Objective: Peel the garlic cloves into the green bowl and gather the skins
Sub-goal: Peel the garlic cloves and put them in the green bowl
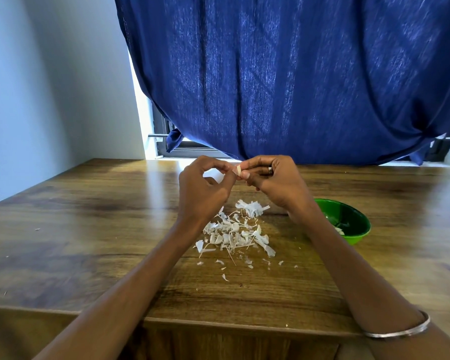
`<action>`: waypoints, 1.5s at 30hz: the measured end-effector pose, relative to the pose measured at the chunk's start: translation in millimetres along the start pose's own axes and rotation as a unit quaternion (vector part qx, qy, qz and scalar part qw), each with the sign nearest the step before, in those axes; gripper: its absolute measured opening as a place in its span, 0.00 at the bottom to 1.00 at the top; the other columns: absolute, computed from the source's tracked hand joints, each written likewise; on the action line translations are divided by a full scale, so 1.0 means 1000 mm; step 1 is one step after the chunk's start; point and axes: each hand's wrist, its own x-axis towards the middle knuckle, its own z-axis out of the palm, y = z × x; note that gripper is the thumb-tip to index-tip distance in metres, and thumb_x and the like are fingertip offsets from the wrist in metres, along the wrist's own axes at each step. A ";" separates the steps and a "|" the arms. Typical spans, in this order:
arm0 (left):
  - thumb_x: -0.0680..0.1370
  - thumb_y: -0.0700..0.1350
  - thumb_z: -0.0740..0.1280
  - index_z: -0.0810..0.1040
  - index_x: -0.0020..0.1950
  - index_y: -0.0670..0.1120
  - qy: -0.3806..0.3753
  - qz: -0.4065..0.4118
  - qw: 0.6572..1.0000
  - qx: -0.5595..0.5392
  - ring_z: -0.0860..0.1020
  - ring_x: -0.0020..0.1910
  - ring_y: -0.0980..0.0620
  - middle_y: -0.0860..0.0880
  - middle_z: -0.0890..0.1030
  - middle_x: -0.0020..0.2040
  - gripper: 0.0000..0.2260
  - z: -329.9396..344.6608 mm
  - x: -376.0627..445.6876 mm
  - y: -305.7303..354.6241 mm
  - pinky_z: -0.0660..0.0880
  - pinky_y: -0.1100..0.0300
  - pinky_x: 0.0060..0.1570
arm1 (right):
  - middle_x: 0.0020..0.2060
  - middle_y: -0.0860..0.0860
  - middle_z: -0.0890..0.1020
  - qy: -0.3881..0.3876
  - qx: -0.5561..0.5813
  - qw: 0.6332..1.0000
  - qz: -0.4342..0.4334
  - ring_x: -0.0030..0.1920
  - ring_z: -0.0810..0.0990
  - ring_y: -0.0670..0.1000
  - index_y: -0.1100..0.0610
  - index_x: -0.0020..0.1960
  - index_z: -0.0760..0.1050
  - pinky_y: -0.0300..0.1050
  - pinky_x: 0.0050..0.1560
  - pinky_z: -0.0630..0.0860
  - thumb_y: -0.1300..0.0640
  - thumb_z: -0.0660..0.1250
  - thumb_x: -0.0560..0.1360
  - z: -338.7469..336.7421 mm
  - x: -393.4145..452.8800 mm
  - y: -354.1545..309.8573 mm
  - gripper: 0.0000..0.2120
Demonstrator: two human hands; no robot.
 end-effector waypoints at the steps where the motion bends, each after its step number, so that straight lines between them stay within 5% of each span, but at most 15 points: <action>1: 0.75 0.43 0.77 0.84 0.45 0.46 0.003 0.006 1.000 0.003 0.81 0.31 0.53 0.53 0.84 0.45 0.03 0.000 0.000 0.000 0.74 0.65 0.27 | 0.39 0.47 0.87 -0.001 0.000 1.000 0.000 0.37 0.83 0.41 0.53 0.50 0.85 0.31 0.37 0.75 0.61 0.75 0.74 0.000 0.000 0.000 0.06; 16: 0.76 0.46 0.76 0.79 0.48 0.45 -0.019 0.016 1.000 -0.003 0.79 0.26 0.47 0.49 0.81 0.46 0.08 -0.001 -0.003 0.003 0.74 0.64 0.24 | 0.44 0.51 0.87 -0.025 0.005 1.000 0.010 0.39 0.82 0.43 0.51 0.54 0.85 0.35 0.36 0.79 0.58 0.73 0.76 0.002 -0.002 -0.002 0.07; 23: 0.77 0.47 0.73 0.79 0.49 0.44 -0.036 0.003 0.999 -0.009 0.78 0.24 0.54 0.47 0.82 0.48 0.08 -0.001 -0.003 0.005 0.72 0.66 0.24 | 0.42 0.50 0.87 -0.017 0.025 0.999 0.027 0.38 0.83 0.43 0.53 0.52 0.84 0.38 0.36 0.80 0.58 0.74 0.76 0.001 -0.001 -0.002 0.06; 34: 0.80 0.43 0.72 0.79 0.53 0.41 -0.082 -0.057 0.991 -0.089 0.81 0.28 0.47 0.49 0.82 0.53 0.06 -0.002 -0.001 0.007 0.72 0.59 0.20 | 0.41 0.49 0.87 -0.004 0.082 0.996 0.043 0.38 0.83 0.43 0.57 0.53 0.84 0.39 0.37 0.80 0.59 0.74 0.75 -0.001 -0.001 -0.001 0.07; 45: 0.82 0.40 0.69 0.79 0.54 0.38 -0.094 -0.086 0.987 -0.099 0.79 0.26 0.52 0.49 0.82 0.50 0.06 -0.003 0.002 0.005 0.71 0.63 0.20 | 0.46 0.49 0.87 -0.024 0.098 0.994 0.048 0.41 0.85 0.43 0.55 0.55 0.85 0.38 0.37 0.80 0.58 0.75 0.74 -0.001 -0.002 -0.004 0.10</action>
